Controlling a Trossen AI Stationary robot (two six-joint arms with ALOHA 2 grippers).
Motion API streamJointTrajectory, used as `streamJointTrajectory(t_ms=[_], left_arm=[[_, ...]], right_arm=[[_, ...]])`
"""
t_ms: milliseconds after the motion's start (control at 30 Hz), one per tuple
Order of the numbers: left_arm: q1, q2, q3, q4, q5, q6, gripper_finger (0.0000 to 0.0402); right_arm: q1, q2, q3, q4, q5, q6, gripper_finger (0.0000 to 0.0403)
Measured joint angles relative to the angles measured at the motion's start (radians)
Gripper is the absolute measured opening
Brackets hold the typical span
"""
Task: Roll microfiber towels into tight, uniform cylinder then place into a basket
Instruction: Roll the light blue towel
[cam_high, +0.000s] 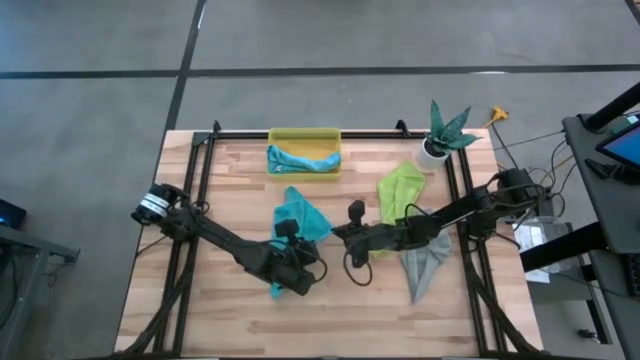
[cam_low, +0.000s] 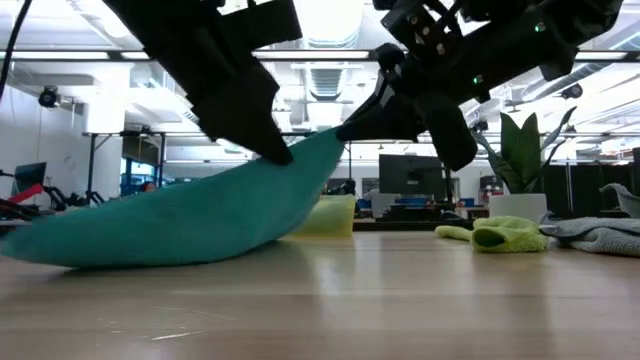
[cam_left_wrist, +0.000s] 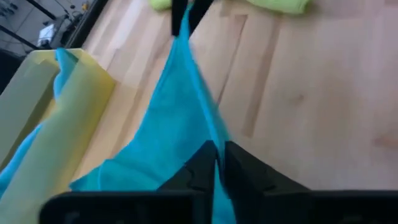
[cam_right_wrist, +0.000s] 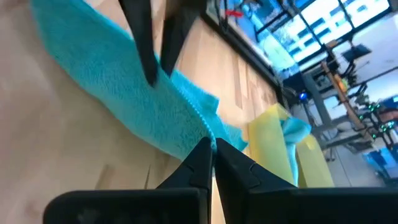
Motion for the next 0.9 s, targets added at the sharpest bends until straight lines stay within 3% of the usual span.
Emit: streamJointTrajectory(t_ms=[167,433,633,733,900], left_arm=[[-0.002,-0.002,0.017,0.013,-0.001,-0.007,0.0095],[-0.001,0.011,-0.001,0.069,0.044,-0.008,0.0196],[0.000,0.012,-0.001,0.069,0.048,-0.043,0.0219],[0.000,0.012,-0.001,0.070,0.102,-0.068,0.0219],[0.000,0.012,-0.002,0.070,0.198,-0.131,0.0219]], right_arm=[[-0.015,0.001,-0.005,-0.020,0.002,0.007,0.0009],[-0.016,0.001,-0.006,-0.033,0.096,0.010,0.0009],[-0.016,-0.011,-0.006,-0.056,0.201,0.015,0.0009],[-0.016,-0.033,-0.007,-0.069,0.275,0.045,0.0009],[-0.016,-0.090,-0.021,-0.073,0.306,0.101,0.0009]])
